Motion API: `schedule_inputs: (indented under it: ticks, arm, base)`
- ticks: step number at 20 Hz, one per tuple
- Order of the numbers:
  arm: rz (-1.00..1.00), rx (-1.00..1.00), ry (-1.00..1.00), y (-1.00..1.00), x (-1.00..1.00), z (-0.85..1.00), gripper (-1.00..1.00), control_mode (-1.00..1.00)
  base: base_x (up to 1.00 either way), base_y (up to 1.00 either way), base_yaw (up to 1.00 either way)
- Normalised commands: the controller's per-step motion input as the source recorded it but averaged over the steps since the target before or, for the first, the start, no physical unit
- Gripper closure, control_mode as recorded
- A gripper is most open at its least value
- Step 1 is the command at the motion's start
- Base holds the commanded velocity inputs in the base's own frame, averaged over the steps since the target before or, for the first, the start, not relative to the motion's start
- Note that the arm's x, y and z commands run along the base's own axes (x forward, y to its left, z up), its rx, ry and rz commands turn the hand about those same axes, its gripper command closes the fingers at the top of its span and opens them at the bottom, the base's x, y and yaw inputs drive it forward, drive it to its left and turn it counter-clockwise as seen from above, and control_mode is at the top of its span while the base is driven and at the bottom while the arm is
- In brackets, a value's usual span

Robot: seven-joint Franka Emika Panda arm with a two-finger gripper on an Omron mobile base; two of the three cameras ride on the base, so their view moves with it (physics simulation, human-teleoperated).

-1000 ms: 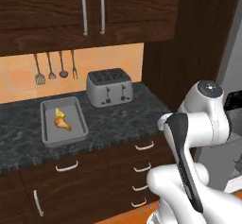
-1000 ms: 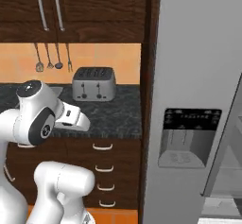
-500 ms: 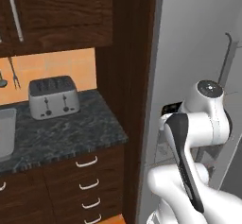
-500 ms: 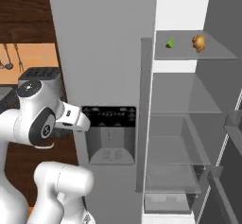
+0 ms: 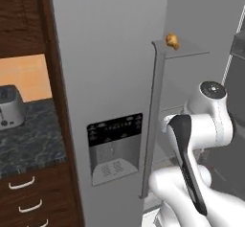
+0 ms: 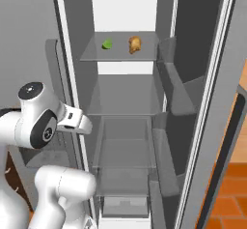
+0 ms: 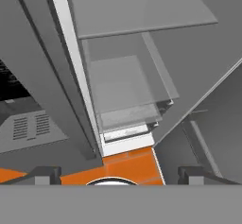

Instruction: Place one lemon wedge and one chicken drumstick in each tupperware on the nearby counter, to pack two identical lunches.

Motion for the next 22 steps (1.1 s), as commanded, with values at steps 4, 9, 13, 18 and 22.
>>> schedule_inputs:
  ticks: [4, 9, 13, 18, 22]
  arm:
    - [0.00, 0.00, 0.00, 0.00, 0.00, 0.00, -1.00, 1.00]
    - [0.00, 0.00, 0.00, 0.00, 0.00, 0.00, -1.00, 1.00]
    - [0.00, 0.00, 0.00, 0.00, 0.00, 0.00, -1.00, 1.00]
    - [0.00, 0.00, 0.00, 0.00, 0.00, 0.00, -1.00, 1.00]
    - [0.00, 0.00, 0.00, 0.00, 0.00, 0.00, -1.00, 1.00]
  base:
    - [0.38, -0.46, 0.07]
    - [0.62, -0.04, 0.08]
    - [0.65, -0.24, 0.04]
    - [0.44, -0.48, 0.07]
    - [0.44, -0.30, 0.08]
